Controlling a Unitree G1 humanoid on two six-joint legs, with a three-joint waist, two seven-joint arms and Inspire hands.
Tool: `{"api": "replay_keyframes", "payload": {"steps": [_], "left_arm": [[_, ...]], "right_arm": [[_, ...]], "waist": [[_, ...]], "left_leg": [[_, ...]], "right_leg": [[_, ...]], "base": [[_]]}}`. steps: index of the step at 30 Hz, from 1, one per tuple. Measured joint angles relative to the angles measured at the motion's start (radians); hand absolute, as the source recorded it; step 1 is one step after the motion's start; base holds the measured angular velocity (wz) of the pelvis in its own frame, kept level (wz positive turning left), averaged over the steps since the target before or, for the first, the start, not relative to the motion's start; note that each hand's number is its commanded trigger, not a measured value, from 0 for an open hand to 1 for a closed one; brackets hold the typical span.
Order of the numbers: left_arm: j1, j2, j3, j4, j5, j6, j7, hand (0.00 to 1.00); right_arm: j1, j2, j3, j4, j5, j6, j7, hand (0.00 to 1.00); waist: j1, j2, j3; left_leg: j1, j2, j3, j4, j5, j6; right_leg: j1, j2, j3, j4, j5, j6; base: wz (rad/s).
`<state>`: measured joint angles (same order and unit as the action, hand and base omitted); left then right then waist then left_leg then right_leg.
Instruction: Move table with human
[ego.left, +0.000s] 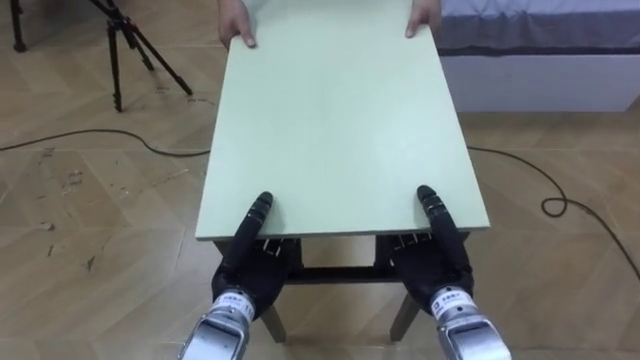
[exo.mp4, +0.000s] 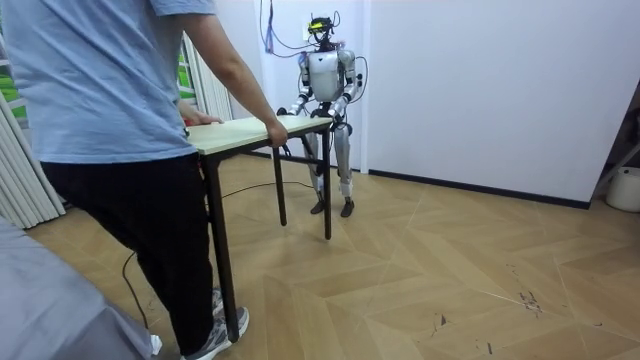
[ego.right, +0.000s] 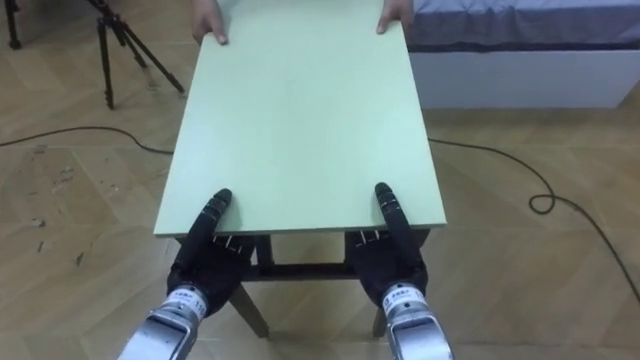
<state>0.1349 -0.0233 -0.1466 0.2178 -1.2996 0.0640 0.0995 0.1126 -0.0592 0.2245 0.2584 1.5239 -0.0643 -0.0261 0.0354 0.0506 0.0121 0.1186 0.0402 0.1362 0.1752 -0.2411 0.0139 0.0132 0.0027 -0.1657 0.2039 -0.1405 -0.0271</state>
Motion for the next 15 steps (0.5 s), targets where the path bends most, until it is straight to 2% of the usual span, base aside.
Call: {"api": "replay_keyframes", "payload": {"steps": [5, 9, 13, 15], "left_arm": [[0.040, 0.009, -0.019, -0.047, 0.005, -0.013, -0.001, 1.00], [0.097, 0.016, -0.066, -0.089, 0.007, -0.051, -0.003, 1.00], [0.127, 0.023, -0.094, -0.112, 0.007, -0.069, -0.003, 1.00], [0.142, 0.029, -0.098, -0.124, 0.007, -0.079, -0.006, 1.00]], "right_arm": [[0.042, 0.005, 0.014, -0.041, -0.002, -0.013, 0.005, 1.00], [0.107, -0.009, 0.031, -0.094, -0.004, -0.038, 0.018, 1.00], [0.139, -0.020, 0.049, -0.121, -0.012, -0.068, 0.022, 1.00], [0.143, -0.021, 0.067, -0.121, -0.011, -0.081, 0.028, 1.00]], "waist": [[-0.002, -0.004, -0.0026], [-0.003, -0.012, -0.0080], [-0.001, -0.013, -0.0072], [-0.003, -0.020, -0.0030]], "left_leg": [[-0.003, 0.000, 0.002, -0.011, 0.000, 0.000], [-0.001, -0.001, 0.004, -0.012, 0.000, 0.000], [-0.001, -0.001, 0.012, -0.012, 0.000, 0.000], [-0.002, -0.002, 0.019, -0.013, 0.000, 0.000]], "right_leg": [[-0.009, 0.000, 0.002, 0.001, 0.000, 0.000], [-0.008, 0.002, 0.006, 0.001, 0.000, 0.000], [-0.010, 0.002, 0.025, 0.001, 0.000, 0.000], [-0.011, 0.002, 0.025, 0.001, 0.000, 0.000]], "base": [[0.00], [-0.01], [-0.06], [-0.09]]}}
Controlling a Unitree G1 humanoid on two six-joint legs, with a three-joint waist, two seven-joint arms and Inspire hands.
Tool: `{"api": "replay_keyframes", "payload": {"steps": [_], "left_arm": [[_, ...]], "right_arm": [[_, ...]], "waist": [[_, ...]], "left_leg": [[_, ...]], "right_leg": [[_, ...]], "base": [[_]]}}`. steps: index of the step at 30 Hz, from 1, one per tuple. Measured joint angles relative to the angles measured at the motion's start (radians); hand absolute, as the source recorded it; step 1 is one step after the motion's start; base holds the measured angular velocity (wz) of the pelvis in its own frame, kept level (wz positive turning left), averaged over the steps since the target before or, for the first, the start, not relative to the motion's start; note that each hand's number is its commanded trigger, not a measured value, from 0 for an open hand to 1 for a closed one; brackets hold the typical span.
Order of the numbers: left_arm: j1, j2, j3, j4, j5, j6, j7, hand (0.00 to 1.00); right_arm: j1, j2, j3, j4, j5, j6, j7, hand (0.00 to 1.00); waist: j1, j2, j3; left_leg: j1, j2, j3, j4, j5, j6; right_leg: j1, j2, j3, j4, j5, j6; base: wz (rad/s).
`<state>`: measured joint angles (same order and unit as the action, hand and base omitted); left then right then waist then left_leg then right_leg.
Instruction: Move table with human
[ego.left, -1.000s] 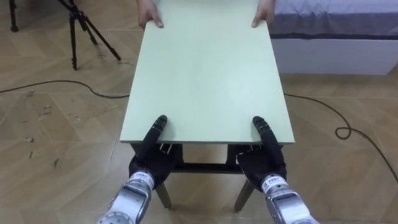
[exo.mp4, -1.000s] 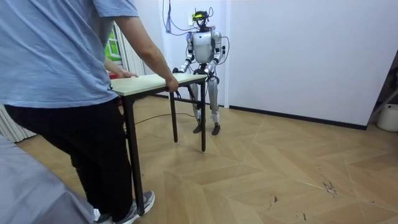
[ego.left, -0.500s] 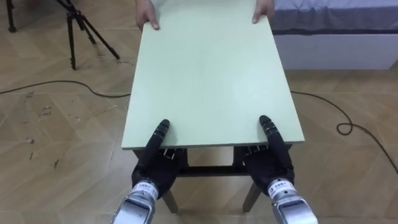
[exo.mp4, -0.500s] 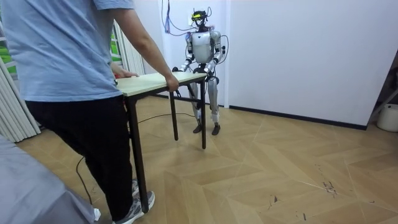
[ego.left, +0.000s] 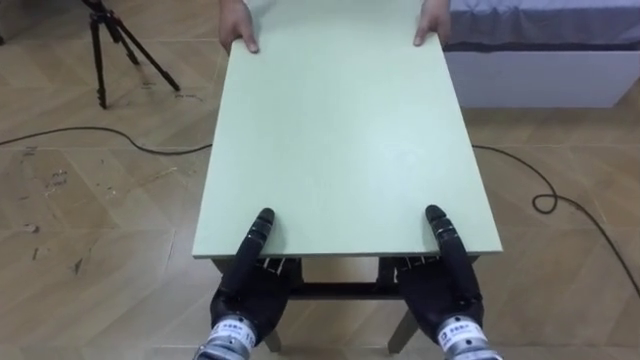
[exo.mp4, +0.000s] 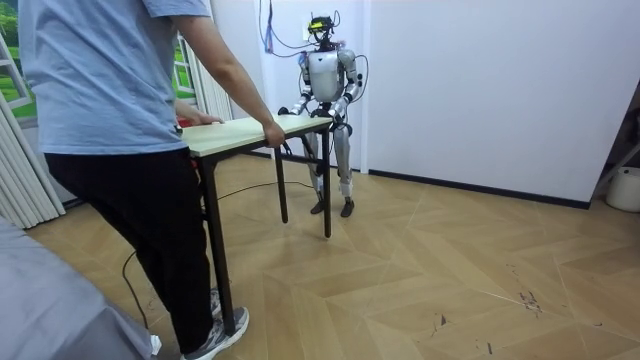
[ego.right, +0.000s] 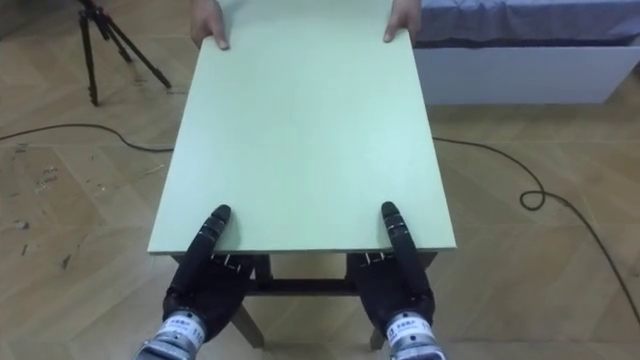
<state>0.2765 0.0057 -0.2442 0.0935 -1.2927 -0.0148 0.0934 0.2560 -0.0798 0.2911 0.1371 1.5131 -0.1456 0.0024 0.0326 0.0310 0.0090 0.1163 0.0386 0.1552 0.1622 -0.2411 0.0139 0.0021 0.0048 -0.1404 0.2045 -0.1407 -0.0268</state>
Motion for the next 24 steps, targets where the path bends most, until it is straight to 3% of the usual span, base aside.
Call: {"api": "replay_keyframes", "payload": {"steps": [4, 24], "left_arm": [[-0.003, 0.010, -0.015, -0.016, 0.001, -0.031, 0.000, 1.00], [0.000, 0.021, -0.048, -0.015, -0.002, -0.080, 0.000, 1.00]], "right_arm": [[-0.004, 0.016, 0.012, 0.000, 0.005, -0.019, 0.008, 1.00], [-0.006, 0.011, 0.040, 0.000, 0.031, -0.044, 0.009, 1.00]], "waist": [[-0.003, -0.016, 0.0093], [-0.027, -0.016, 0.0107]], "left_leg": [[-0.010, -0.003, 0.006, 0.000, 0.000, 0.000], [-0.055, -0.011, -0.003, 0.030, 0.000, 0.000]], "right_leg": [[-0.016, 0.002, -0.001, 0.001, 0.000, 0.000], [-0.047, -0.001, -0.005, 0.021, 0.000, 0.002]], "base": [[-0.04], [0.01]]}}
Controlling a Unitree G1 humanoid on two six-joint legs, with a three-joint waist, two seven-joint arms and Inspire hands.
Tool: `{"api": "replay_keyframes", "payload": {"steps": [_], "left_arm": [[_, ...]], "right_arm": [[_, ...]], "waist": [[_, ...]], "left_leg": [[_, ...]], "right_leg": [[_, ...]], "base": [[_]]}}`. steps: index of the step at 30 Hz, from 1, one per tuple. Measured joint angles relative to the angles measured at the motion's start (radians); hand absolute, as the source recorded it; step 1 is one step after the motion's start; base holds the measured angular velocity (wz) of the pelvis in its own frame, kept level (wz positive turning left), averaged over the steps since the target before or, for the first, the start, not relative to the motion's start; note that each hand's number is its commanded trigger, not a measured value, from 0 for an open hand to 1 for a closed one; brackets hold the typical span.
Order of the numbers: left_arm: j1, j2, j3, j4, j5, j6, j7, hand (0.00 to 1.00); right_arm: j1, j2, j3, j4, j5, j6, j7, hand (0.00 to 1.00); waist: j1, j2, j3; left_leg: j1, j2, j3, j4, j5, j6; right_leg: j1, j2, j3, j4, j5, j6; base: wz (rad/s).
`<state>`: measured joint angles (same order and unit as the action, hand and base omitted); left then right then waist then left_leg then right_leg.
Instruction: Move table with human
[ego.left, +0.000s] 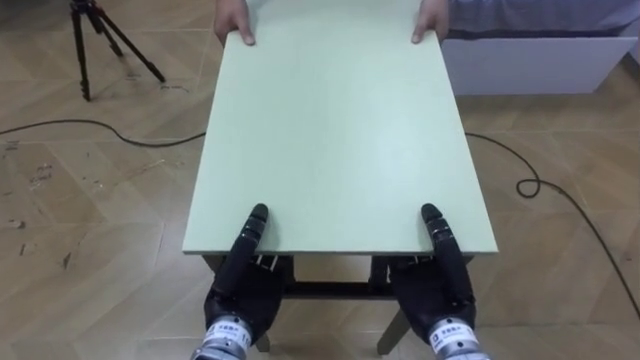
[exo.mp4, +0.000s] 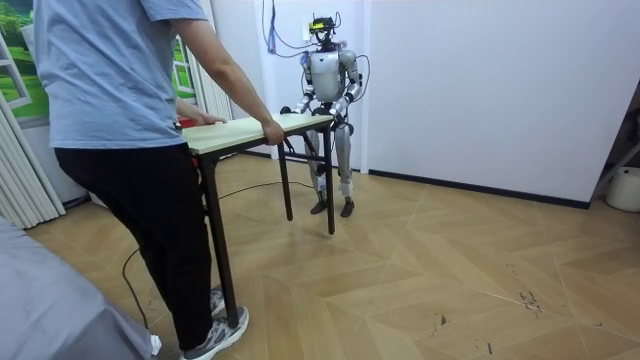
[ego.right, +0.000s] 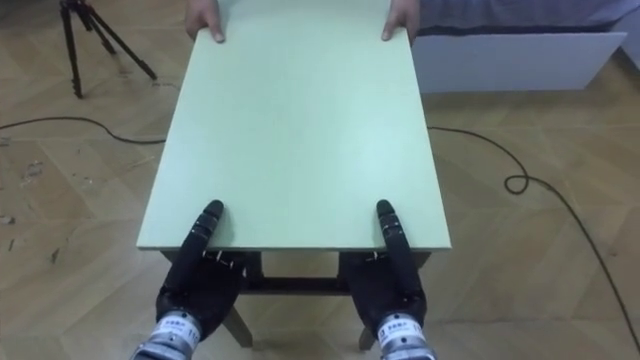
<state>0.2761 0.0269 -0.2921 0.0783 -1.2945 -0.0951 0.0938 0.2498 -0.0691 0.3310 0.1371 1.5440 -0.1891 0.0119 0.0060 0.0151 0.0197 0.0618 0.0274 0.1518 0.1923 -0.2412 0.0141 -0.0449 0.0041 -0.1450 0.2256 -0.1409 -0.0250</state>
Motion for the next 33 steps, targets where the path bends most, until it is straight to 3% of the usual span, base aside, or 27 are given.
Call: {"api": "replay_keyframes", "payload": {"steps": [5, 8, 12, 14, 15, 16, 17, 18, 20, 21, 22, 24, 25, 26, 27, 28, 30, 33], "left_arm": [[-0.001, 0.003, -0.006, 0.000, 0.000, 0.000, -0.012, 1.00], [0.011, 0.012, -0.004, 0.000, -0.003, 0.000, -0.026, 1.00], [0.031, 0.020, -0.008, 0.000, -0.012, 0.007, -0.043, 1.00], [0.029, 0.020, -0.005, -0.001, -0.011, 0.009, -0.043, 1.00], [0.033, 0.020, -0.007, -0.001, -0.008, 0.009, -0.045, 1.00], [0.040, 0.017, -0.010, -0.001, -0.013, 0.010, -0.047, 1.00], [0.040, 0.017, -0.011, -0.001, -0.014, 0.011, -0.047, 1.00], [0.034, 0.020, -0.015, -0.001, -0.019, 0.013, -0.047, 1.00], [0.021, 0.018, -0.018, -0.003, -0.020, 0.014, -0.048, 1.00], [0.004, 0.017, -0.019, -0.007, -0.022, 0.014, -0.049, 1.00], [-0.020, 0.021, -0.022, -0.006, -0.022, 0.015, -0.049, 1.00], [-0.063, 0.033, -0.025, -0.002, -0.027, 0.014, -0.047, 1.00], [-0.077, 0.033, -0.024, 0.002, -0.027, 0.013, -0.047, 1.00], [-0.112, 0.033, -0.026, 0.020, -0.027, 0.012, -0.047, 1.00], [-0.140, 0.032, -0.032, 0.043, -0.026, 0.012, -0.047, 1.00], [-0.145, 0.032, -0.033, 0.049, -0.026, 0.012, -0.047, 1.00], [-0.141, 0.031, -0.038, 0.062, -0.034, 0.013, -0.047, 1.00], [-0.111, 0.032, -0.040, 0.067, -0.039, 0.014, -0.056, 1.00]], "right_arm": [[0.002, -0.016, 0.015, 0.000, 0.026, -0.011, 0.022, 1.00], [0.014, -0.015, 0.017, 0.000, 0.026, -0.007, 0.037, 1.00], [0.039, -0.024, 0.019, 0.000, 0.028, -0.007, 0.072, 1.00], [0.037, -0.032, 0.020, -0.002, 0.026, -0.004, 0.076, 1.00], [0.037, -0.043, 0.020, -0.004, 0.025, -0.005, 0.077, 1.00], [0.037, -0.046, 0.019, -0.004, 0.026, -0.002, 0.077, 1.00], [0.037, -0.042, 0.020, -0.006, 0.025, -0.004, 0.077, 1.00], [0.037, -0.043, 0.020, -0.012, 0.024, -0.007, 0.079, 1.00], [0.037, -0.045, 0.017, -0.032, 0.023, -0.007, 0.081, 1.00], [0.035, -0.047, 0.006, -0.050, 0.021, -0.007, 0.081, 1.00], [0.025, -0.042, -0.002, -0.054, 0.021, -0.005, 0.082, 1.00], [0.000, -0.042, -0.016, -0.054, 0.027, 0.001, 0.082, 1.00], [-0.008, -0.039, -0.027, -0.053, 0.027, 0.006, 0.082, 1.00], [-0.024, -0.030, -0.049, -0.046, 0.024, 0.014, 0.086, 1.00], [-0.036, -0.026, -0.073, -0.031, 0.022, 0.022, 0.094, 1.00], [-0.039, -0.022, -0.083, -0.026, 0.020, 0.032, 0.095, 1.00], [-0.040, -0.021, -0.110, -0.005, 0.011, 0.064, 0.109, 1.00], [-0.031, -0.016, -0.127, 0.022, -0.001, 0.102, 0.132, 1.00]], "waist": [[0.000, -0.005, 0.0021], [0.006, -0.009, 0.0037], [0.030, -0.007, 0.0026], [0.028, -0.005, 0.0011], [0.035, 0.006, -0.0001], [0.045, 0.021, -0.0079], [0.043, 0.028, -0.0105], [0.023, 0.035, -0.0082], [0.004, 0.050, -0.0060], [-0.001, 0.062, -0.0042], [-0.005, 0.070, -0.0047], [-0.012, 0.074, -0.0046], [-0.021, 0.078, -0.0039], [-0.036, 0.082, -0.0014], [-0.048, 0.082, -0.0014], [-0.053, 0.082, -0.0014], [-0.057, 0.074, -0.0008], [-0.063, 0.064, 0.0008]], "left_leg": [[-0.052, 0.018, 0.007, 0.080, -0.006, -0.009], [-0.122, 0.038, 0.008, 0.224, -0.022, -0.032], [-0.239, 0.072, -0.025, 0.425, -0.023, -0.047], [-0.275, 0.089, -0.038, 0.467, -0.020, -0.076], [-0.290, 0.125, -0.034, 0.577, -0.022, -0.079], [-0.270, 0.158, -0.038, 0.686, -0.023, -0.086], [-0.252, 0.169, -0.050, 0.714, -0.022, -0.088], [-0.206, 0.180, -0.088, 0.721, -0.016, -0.100], [-0.125, 0.193, -0.122, 0.634, -0.011, -0.111], [-0.076, 0.199, -0.136, 0.543, -0.015, -0.117], [-0.038, 0.206, -0.138, 0.427, -0.057, -0.144], [-0.011, 0.203, -0.124, 0.264, -0.137, -0.155], [-0.010, 0.202, -0.121, 0.225, -0.151, -0.155], [-0.012, 0.184, -0.105, 0.150, -0.164, -0.151], [-0.012, 0.162, -0.082, 0.096, -0.165, -0.148], [-0.011, 0.147, -0.075, 0.077, -0.163, -0.141], [-0.013, 0.078, -0.070, 0.054, -0.141, -0.094], [-0.016, 0.026, -0.044, 0.044, -0.123, -0.057]], "right_leg": [[-0.031, -0.002, -0.004, 0.035, -0.003, -0.005], [-0.043, 0.003, -0.010, 0.055, -0.012, -0.019], [-0.069, 0.025, -0.005, 0.070, -0.029, -0.051], [-0.098, 0.028, -0.033, 0.068, -0.025, -0.071], [-0.106, 0.036, -0.062, 0.075, -0.026, -0.084], [-0.114, 0.050, -0.081, 0.090, -0.029, -0.093], [-0.115, 0.055, -0.088, 0.097, -0.029, -0.098], [-0.130, 0.054, -0.115, 0.122, -0.030, -0.101], [-0.172, 0.054, -0.136, 0.151, -0.030, -0.102], [-0.216, 0.050, -0.152, 0.174, -0.028, -0.101], [-0.262, 0.045, -0.162, 0.201, -0.022, -0.098], [-0.333, 0.030, -0.162, 0.228, 0.006, -0.090], [-0.350, 0.025, -0.162, 0.228, 0.019, -0.085], [-0.385, 0.012, -0.133, 0.223, 0.050, -0.065], [-0.409, -0.007, -0.095, 0.219, 0.078, -0.040], [-0.418, -0.019, -0.087, 0.219, 0.090, -0.032], [-0.427, -0.059, -0.060, 0.191, 0.142, -0.004], [-0.416, -0.095, -0.046, 0.130, 0.220, 0.011]], "base": [[0.04], [-0.02], [0.00], [0.00], [-0.19], [-0.19], [0.13], [0.49], [0.42], [0.23], [0.21], [0.17], [0.37], [0.44], [0.39], [0.12], [-0.17], [-0.16]]}}
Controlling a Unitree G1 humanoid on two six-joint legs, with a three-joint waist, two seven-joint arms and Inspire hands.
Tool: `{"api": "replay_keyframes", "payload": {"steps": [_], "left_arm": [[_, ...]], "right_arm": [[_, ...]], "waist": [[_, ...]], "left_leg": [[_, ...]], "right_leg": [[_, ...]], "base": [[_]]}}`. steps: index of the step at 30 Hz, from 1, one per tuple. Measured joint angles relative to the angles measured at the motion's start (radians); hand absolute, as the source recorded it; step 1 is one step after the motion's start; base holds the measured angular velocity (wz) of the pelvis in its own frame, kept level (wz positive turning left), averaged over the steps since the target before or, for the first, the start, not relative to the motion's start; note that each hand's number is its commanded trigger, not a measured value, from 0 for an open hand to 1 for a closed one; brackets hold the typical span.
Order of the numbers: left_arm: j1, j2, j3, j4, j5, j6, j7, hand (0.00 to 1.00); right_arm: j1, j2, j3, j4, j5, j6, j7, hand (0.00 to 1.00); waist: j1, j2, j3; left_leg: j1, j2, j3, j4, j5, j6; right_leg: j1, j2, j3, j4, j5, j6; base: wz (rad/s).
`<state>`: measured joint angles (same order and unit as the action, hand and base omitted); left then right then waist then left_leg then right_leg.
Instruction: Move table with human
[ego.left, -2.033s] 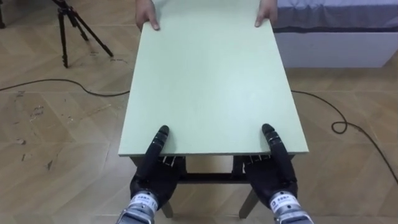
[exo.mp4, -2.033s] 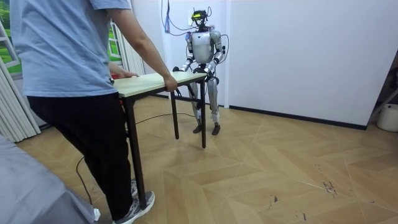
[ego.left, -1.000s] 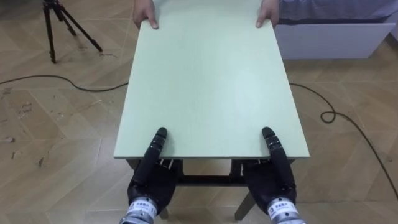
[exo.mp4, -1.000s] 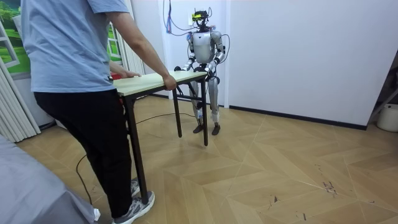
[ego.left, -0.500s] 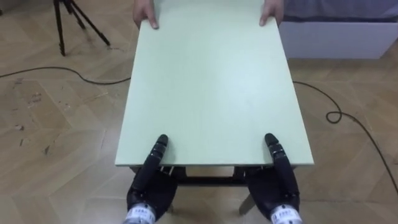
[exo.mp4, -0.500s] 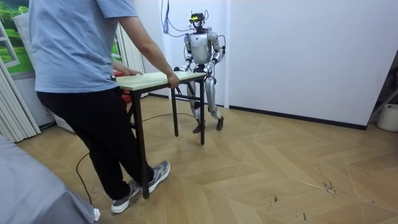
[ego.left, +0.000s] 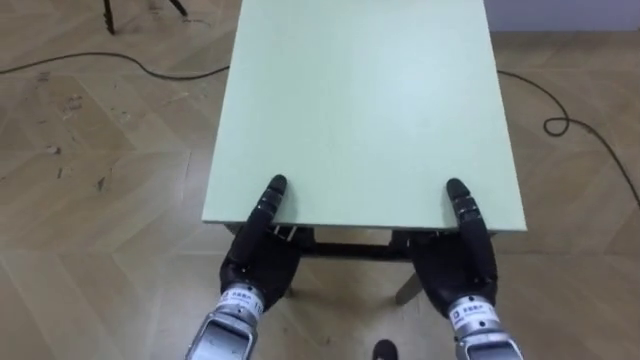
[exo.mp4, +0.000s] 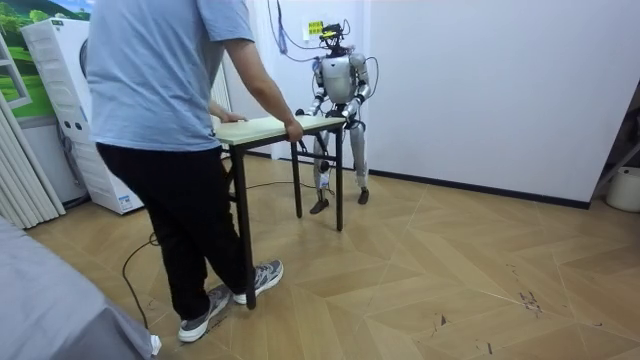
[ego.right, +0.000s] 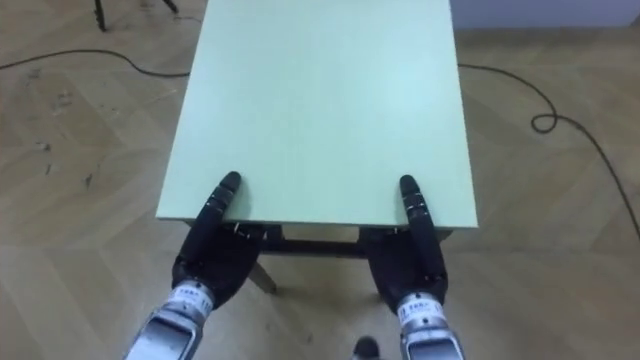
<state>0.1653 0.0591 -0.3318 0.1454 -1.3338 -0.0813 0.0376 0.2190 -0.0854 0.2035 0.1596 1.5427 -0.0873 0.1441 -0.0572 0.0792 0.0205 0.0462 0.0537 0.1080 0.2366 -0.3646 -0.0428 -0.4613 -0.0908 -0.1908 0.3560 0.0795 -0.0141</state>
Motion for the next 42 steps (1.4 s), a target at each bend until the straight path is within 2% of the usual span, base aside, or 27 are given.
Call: {"api": "replay_keyframes", "payload": {"steps": [2, 4, 5, 6, 7, 8, 9, 10, 12, 14, 16, 17, 18, 19, 20, 21, 22, 24, 27, 29, 30, 34, 38, 39, 40, 41, 42], "left_arm": [[0.027, 0.002, 0.006, 0.000, -0.002, 0.001, -0.010, 1.00], [0.040, 0.003, 0.006, 0.000, -0.002, 0.010, -0.011, 1.00], [0.041, 0.002, 0.004, 0.000, -0.003, 0.010, -0.011, 1.00], [0.039, 0.002, 0.002, 0.000, -0.003, 0.010, -0.011, 1.00], [0.038, 0.002, 0.002, 0.001, -0.004, 0.012, -0.011, 1.00], [0.035, 0.003, 0.001, 0.003, 0.002, 0.035, -0.009, 1.00], [0.032, 0.008, -0.012, 0.003, 0.013, 0.051, -0.009, 1.00], [0.032, 0.010, -0.018, 0.003, 0.022, 0.058, -0.010, 1.00], [0.036, 0.009, -0.015, 0.002, 0.031, 0.065, -0.013, 1.00], [0.040, -0.002, -0.002, 0.002, 0.031, 0.072, -0.026, 1.00], [0.049, -0.012, 0.018, 0.001, 0.030, 0.072, -0.043, 1.00], [0.061, -0.004, 0.036, 0.000, 0.030, 0.072, -0.045, 1.00], [0.074, 0.001, 0.036, -0.011, 0.030, 0.074, -0.045, 1.00], [0.074, -0.002, 0.033, -0.020, 0.033, 0.075, -0.041, 1.00], [0.078, -0.002, 0.030, -0.058, 0.038, 0.074, -0.036, 1.00], [0.080, 0.026, 0.026, -0.092, 0.039, 0.074, -0.035, 1.00], [0.077, 0.043, 0.024, -0.096, 0.045, 0.073, -0.035, 1.00], [0.078, 0.045, 0.029, -0.097, 0.045, 0.075, -0.034, 1.00], [0.064, 0.031, 0.048, -0.103, 0.050, 0.069, -0.034, 1.00], [0.046, 0.031, 0.062, -0.103, 0.050, 0.067, -0.034, 1.00], [0.045, 0.031, 0.069, -0.103, 0.050, 0.067, -0.034, 1.00], [0.073, 0.035, 0.073, -0.103, 0.050, 0.068, -0.028, 1.00], [0.087, 0.036, 0.072, -0.103, 0.050, 0.080, -0.006, 1.00], [0.085, 0.034, 0.065, -0.103, 0.050, 0.082, 0.001, 1.00], [0.078, 0.032, 0.061, -0.103, 0.052, 0.082, 0.008, 1.00], [0.076, 0.031, 0.062, -0.103, 0.053, 0.081, 0.009, 1.00], [0.078, 0.017, 0.070, -0.105, 0.054, 0.075, 0.009, 1.00]], "right_arm": [[0.017, 0.001, -0.002, 0.000, -0.014, 0.024, 0.000, 1.00], [0.035, 0.004, -0.014, 0.000, -0.015, 0.046, 0.000, 1.00], [0.035, 0.004, -0.014, 0.000, -0.014, 0.049, 0.000, 1.00], [0.035, 0.005, -0.014, -0.001, -0.014, 0.055, 0.000, 1.00], [0.039, 0.008, -0.017, -0.002, -0.014, 0.056, 0.000, 1.00], [0.067, 0.019, -0.034, -0.012, -0.014, 0.053, 0.000, 1.00], [0.110, 0.021, -0.041, -0.041, -0.004, 0.053, 0.000, 1.00], [0.138, 0.025, -0.047, -0.055, 0.015, 0.050, 0.000, 1.00], [0.145, 0.021, -0.045, -0.058, 0.020, 0.050, 0.000, 1.00], [0.144, 0.011, -0.033, -0.074, 0.020, 0.040, -0.003, 1.00], [0.132, 0.000, 0.002, -0.088, 0.020, 0.024, -0.018, 1.00], [0.122, 0.004, 0.026, -0.086, 0.019, 0.019, -0.035, 1.00], [0.128, -0.001, 0.039, -0.088, 0.023, 0.011, -0.040, 1.00], [0.131, -0.005, 0.038, -0.095, 0.024, 0.008, -0.038, 1.00], [0.127, -0.009, 0.035, -0.112, 0.023, 0.000, -0.026, 1.00], [0.135, 0.011, 0.040, -0.117, 0.023, -0.007, -0.015, 1.00], [0.146, 0.022, 0.047, -0.117, 0.027, -0.014, -0.009, 1.00], [0.144, 0.018, 0.055, -0.120, 0.026, -0.021, -0.009, 1.00], [0.111, 0.017, 0.059, -0.120, 0.026, -0.020, -0.017, 1.00], [0.077, 0.016, 0.063, -0.119, 0.027, -0.019, -0.031, 1.00], [0.061, 0.013, 0.067, -0.111, 0.030, -0.014, -0.036, 1.00], [0.067, 0.013, 0.079, -0.086, 0.032, -0.011, -0.037, 1.00], [0.080, 0.013, 0.083, -0.071, 0.034, -0.031, -0.037, 1.00], [0.079, 0.013, 0.085, -0.071, 0.035, -0.036, -0.040, 1.00], [0.077, 0.012, 0.088, -0.071, 0.032, -0.050, -0.042, 1.00], [0.073, 0.012, 0.087, -0.072, 0.031, -0.053, -0.042, 1.00], [0.057, 0.002, 0.091, -0.072, 0.028, -0.054, -0.046, 1.00]], "waist": [[-0.024, -0.016, -0.0014], [-0.043, -0.044, -0.0031], [-0.049, -0.047, -0.0035], [-0.056, -0.051, -0.0029], [-0.064, -0.052, -0.0021], [-0.082, -0.052, -0.0009], [-0.090, -0.059, -0.0014], [-0.093, -0.078, -0.0009], [-0.087, -0.104, -0.0011], [-0.055, -0.112, -0.0008], [-0.029, -0.118, 0.0015], [-0.019, -0.129, 0.0114], [-0.006, -0.128, 0.0116], [-0.007, -0.125, 0.0080], [-0.024, -0.103, -0.0019], [-0.030, -0.152, 0.0006], [-0.020, -0.186, -0.0003], [0.013, -0.182, 0.0031], [0.058, -0.172, 0.0060], [0.065, -0.157, 0.0059], [0.068, -0.150, 0.0043], [0.088, -0.138, 0.0057], [0.117, -0.116, 0.0029], [0.124, -0.106, 0.0033], [0.137, -0.102, 0.0019], [0.140, -0.103, 0.0004], [0.143, -0.099, 0.0016]], "left_leg": [[0.000, -0.029, 0.009, 0.001, 0.012, 0.021], [-0.016, -0.063, 0.041, 0.005, 0.034, 0.061], [-0.022, -0.068, 0.055, 0.004, 0.040, 0.070], [-0.037, -0.068, 0.100, 0.006, 0.051, 0.090], [-0.042, -0.067, 0.136, 0.007, 0.056, 0.099], [-0.042, -0.062, 0.213, 0.006, 0.066, 0.117], [-0.030, -0.067, 0.252, 0.000, 0.073, 0.125], [-0.019, -0.084, 0.285, 0.002, 0.076, 0.130], [-0.019, -0.113, 0.335, 0.007, 0.080, 0.137], [-0.034, -0.132, 0.350, 0.019, 0.078, 0.140], [-0.069, -0.131, 0.318, 0.064, 0.074, 0.147], [-0.104, -0.116, 0.265, 0.138, 0.072, 0.147], [-0.173, -0.126, 0.208, 0.175, 0.076, 0.146], [-0.206, -0.148, 0.184, 0.134, 0.099, 0.152], [-0.279, -0.158, 0.193, 0.061, 0.202, 0.222], [-0.296, -0.159, 0.275, 0.064, 0.204, 0.231], [-0.306, -0.162, 0.309, 0.075, 0.202, 0.235], [-0.315, -0.144, 0.342, 0.085, 0.203, 0.236], [-0.369, -0.112, 0.378, 0.118, 0.205, 0.233], [-0.435, -0.079, 0.378, 0.172, 0.209, 0.227], [-0.459, -0.059, 0.376, 0.187, 0.220, 0.219], [-0.461, 0.006, 0.356, 0.191, 0.262, 0.190], [-0.459, 0.040, 0.314, 0.172, 0.317, 0.165], [-0.456, 0.034, 0.269, 0.137, 0.361, 0.142], [-0.447, 0.016, 0.195, 0.070, 0.425, 0.091], [-0.442, 0.006, 0.159, 0.030, 0.459, 0.054], [-0.442, 0.009, 0.113, 0.059, 0.436, 0.032]], "right_leg": [[0.015, -0.021, 0.006, -0.026, 0.038, 0.015], [0.028, -0.049, 0.043, -0.076, 0.119, 0.050], [0.031, -0.051, 0.053, -0.094, 0.145, 0.058], [0.034, -0.066, 0.053, -0.117, 0.195, 0.081], [0.033, -0.073, 0.049, -0.088, 0.177, 0.081], [0.023, -0.093, 0.039, 0.096, 0.028, 0.076], [0.025, -0.117, 0.039, 0.311, -0.113, 0.062], [0.051, -0.137, 0.050, 0.481, -0.199, 0.067], [0.126, -0.154, 0.077, 0.618, -0.261, 0.072], [0.210, -0.170, 0.090, 0.624, -0.289, 0.075], [0.279, -0.185, 0.092, 0.528, -0.337, 0.098], [0.308, -0.158, 0.077, 0.474, -0.336, 0.095], [0.327, -0.123, 0.097, 0.423, -0.325, 0.092], [0.324, -0.115, 0.114, 0.396, -0.325, 0.092], [0.310, -0.089, 0.116, 0.364, -0.345, 0.116], [0.304, -0.111, 0.111, 0.396, -0.385, 0.135], [0.329, -0.126, 0.110, 0.404, -0.412, 0.141], [0.381, -0.118, 0.110, 0.342, -0.436, 0.134], [0.465, -0.108, 0.106, 0.127, -0.461, 0.115], [0.464, -0.087, 0.106, 0.025, -0.487, 0.112], [0.459, -0.070, 0.099, -0.005, -0.495, 0.099], [0.451, 0.005, 0.090, -0.012, -0.474, 0.051], [0.442, 0.054, 0.071, -0.012, -0.441, 0.004], [0.435, 0.069, 0.059, -0.020, -0.420, -0.011], [0.422, 0.075, 0.048, -0.040, -0.391, -0.027], [0.412, 0.075, 0.042, -0.054, -0.376, -0.031], [0.401, 0.063, 0.003, -0.077, -0.361, -0.043]], "base": [[0.06], [0.16], [0.19], [0.21], [0.52], [0.86], [1.02], [0.73], [0.11], [-0.42], [-0.54], [-0.35], [-0.19], [0.10], [0.29], [0.29], [0.14], [-0.43], [-0.45], [-0.21], [-0.12], [-0.12], [-0.13], [-0.12], [-0.14], [-0.29], [-0.42]]}}
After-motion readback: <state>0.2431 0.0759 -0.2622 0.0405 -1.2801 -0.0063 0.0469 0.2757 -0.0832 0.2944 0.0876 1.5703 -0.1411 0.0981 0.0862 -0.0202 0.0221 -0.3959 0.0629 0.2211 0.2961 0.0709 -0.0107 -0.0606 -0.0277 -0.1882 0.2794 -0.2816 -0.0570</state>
